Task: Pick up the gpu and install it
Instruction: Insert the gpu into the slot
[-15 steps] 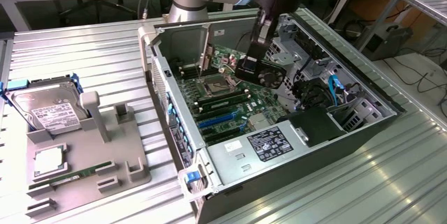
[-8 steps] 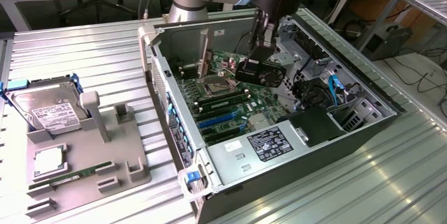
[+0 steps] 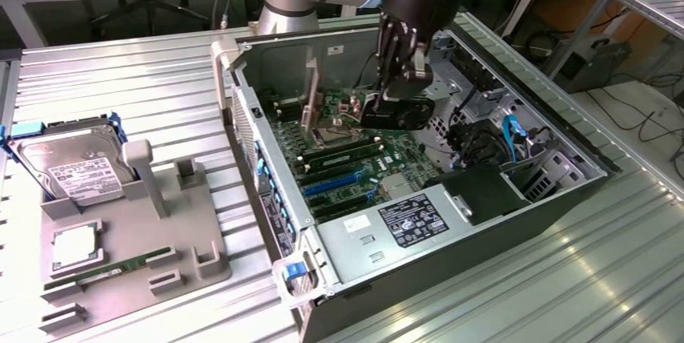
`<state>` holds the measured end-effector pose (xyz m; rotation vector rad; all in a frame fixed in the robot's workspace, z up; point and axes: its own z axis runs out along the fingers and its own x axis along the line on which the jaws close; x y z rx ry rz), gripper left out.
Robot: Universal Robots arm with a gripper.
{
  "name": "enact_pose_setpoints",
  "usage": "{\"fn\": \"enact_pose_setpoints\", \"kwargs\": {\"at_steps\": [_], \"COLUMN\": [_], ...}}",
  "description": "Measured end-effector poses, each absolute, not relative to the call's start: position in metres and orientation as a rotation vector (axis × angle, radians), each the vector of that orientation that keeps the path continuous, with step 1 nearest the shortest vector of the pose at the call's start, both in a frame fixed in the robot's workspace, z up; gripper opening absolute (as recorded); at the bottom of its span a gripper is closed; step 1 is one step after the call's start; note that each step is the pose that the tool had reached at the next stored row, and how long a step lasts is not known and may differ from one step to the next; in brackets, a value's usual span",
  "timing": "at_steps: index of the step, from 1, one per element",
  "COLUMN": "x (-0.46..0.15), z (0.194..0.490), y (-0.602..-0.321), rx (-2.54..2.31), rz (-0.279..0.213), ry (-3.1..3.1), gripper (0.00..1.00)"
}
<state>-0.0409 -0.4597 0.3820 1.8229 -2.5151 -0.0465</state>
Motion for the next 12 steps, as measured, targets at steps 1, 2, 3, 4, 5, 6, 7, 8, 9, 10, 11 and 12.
{"fn": "enact_pose_setpoints", "kwargs": {"at_steps": [1,2,3,4,5,6,7,8,9,10,11,12], "x": [-0.0409,-0.0409,-0.0409,-0.0409,-0.0409,-0.0409,-0.0408,-0.0408,-0.0409,-0.0409,-0.0409,-0.0409], "z": [0.3813,0.3809,0.3803,0.3798,0.3787,0.3777,0.3768,0.3760,0.3754,0.3748,0.3742,0.3735], "y": [-0.4597,-0.4597,-0.4597,-0.4597,-0.4597,-0.4597,-0.4597,-0.4597,-0.4597,-0.4597,-0.4597,-0.4597], "rx": [1.853,1.875,1.899,1.921,1.967,2.005,2.044,2.070,2.093,2.115,2.135,2.160], "rz": [-0.048,-0.048,-0.049,-0.049,-0.050,-0.049,-0.049,-0.049,-0.049,-0.049,-0.049,-0.049], "ry": [-2.493,-2.477,-2.459,-2.442,-2.406,-2.374,-2.340,-2.317,-2.296,-2.276,-2.257,-2.233], "gripper": [0.26,0.26,0.26,0.26,0.26,0.26,0.26,0.26,0.26,0.26,0.26,0.26]}}
